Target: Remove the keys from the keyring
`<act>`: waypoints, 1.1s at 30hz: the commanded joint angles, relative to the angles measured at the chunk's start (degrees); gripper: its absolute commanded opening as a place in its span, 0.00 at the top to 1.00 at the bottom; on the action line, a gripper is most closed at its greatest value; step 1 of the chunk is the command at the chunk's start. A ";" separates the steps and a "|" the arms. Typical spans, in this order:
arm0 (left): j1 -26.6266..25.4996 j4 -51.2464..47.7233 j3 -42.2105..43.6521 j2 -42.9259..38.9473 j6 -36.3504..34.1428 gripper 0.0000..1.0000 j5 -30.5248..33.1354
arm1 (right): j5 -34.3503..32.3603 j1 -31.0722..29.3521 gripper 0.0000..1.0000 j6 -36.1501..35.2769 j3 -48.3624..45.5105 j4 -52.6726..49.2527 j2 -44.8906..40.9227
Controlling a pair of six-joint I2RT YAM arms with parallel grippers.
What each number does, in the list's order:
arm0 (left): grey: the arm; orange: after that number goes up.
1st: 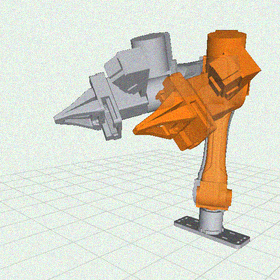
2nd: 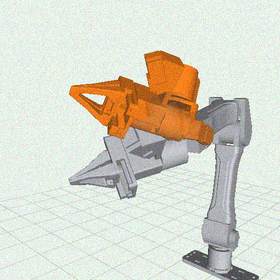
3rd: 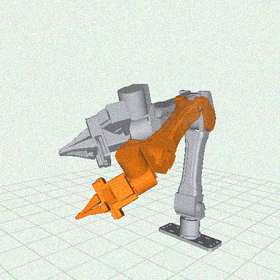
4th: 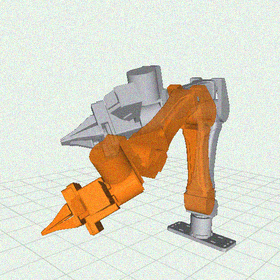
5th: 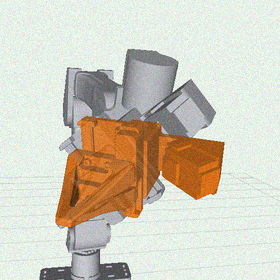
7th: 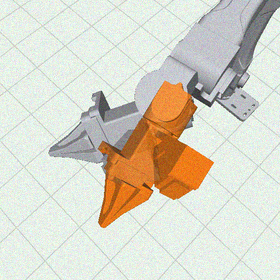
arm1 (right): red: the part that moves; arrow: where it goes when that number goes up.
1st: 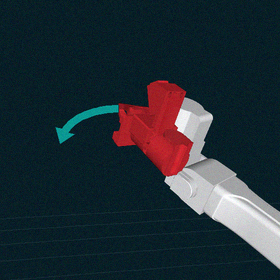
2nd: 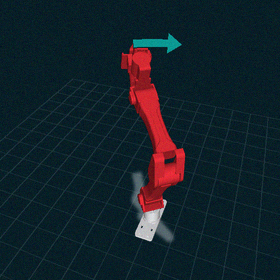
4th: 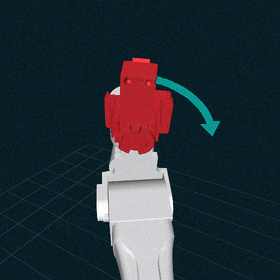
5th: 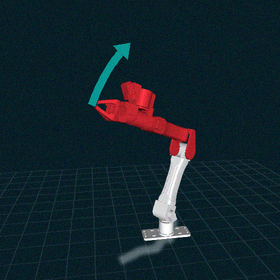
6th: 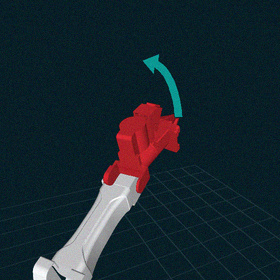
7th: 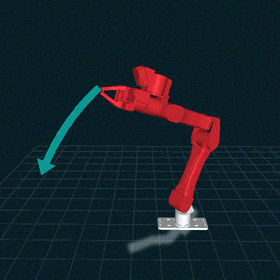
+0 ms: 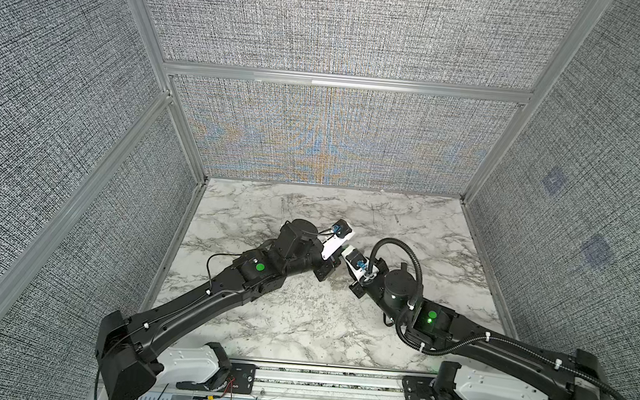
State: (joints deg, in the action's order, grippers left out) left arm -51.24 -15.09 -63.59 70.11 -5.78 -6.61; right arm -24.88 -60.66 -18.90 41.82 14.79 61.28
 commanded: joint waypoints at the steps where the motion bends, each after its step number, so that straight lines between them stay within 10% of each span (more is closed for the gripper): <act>1: -0.08 -0.21 -0.48 0.10 0.07 1.00 -0.73 | -1.77 -0.37 0.83 -1.73 0.19 2.20 0.12; 33: 0.00 -2.54 0.20 -0.17 1.24 1.00 1.45 | -0.27 -1.29 1.00 -6.37 -7.76 13.57 -4.40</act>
State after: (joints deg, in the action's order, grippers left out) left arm -51.44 -18.02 -63.81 70.11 -5.67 -6.07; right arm -27.07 -61.84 -24.43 34.63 22.65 57.43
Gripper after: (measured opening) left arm 0.078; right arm 0.049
